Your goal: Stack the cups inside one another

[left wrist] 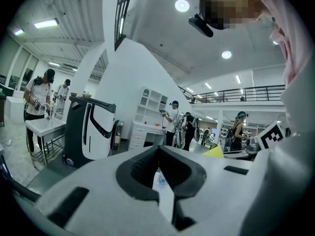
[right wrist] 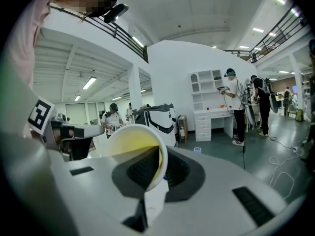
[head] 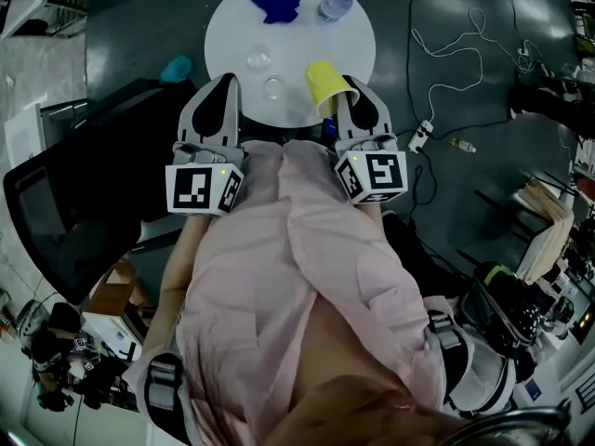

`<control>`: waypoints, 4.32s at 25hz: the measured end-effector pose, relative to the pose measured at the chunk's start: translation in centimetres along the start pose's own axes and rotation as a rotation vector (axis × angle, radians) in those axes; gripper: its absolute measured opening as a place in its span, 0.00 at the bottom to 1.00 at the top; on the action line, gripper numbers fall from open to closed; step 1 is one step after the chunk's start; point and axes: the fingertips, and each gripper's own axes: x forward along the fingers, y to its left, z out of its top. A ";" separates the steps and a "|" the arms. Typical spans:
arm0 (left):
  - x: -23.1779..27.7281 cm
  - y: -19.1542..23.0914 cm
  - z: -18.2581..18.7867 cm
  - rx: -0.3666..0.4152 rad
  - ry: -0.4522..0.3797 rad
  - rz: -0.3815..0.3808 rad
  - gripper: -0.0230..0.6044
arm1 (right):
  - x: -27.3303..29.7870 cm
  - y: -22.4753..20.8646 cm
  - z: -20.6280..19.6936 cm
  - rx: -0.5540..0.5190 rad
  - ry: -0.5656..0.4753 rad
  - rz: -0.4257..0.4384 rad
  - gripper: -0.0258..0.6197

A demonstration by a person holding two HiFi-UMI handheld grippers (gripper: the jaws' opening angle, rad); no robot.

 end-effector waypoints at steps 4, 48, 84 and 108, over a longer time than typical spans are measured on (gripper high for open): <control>0.0 -0.1 0.0 0.001 -0.005 -0.002 0.06 | 0.2 0.0 0.0 -0.004 0.005 0.005 0.10; -0.3 0.6 -0.1 -0.029 -0.022 -0.005 0.06 | -0.2 -0.5 -0.3 0.016 -0.002 -0.048 0.10; -0.6 2.2 0.5 -0.057 -0.050 0.018 0.06 | 2.7 0.3 -1.9 -0.015 0.126 0.012 0.10; 2.1 0.4 -2.3 -0.161 0.023 -0.102 0.06 | 6.8 2.1 -9.3 -0.088 0.435 0.152 0.10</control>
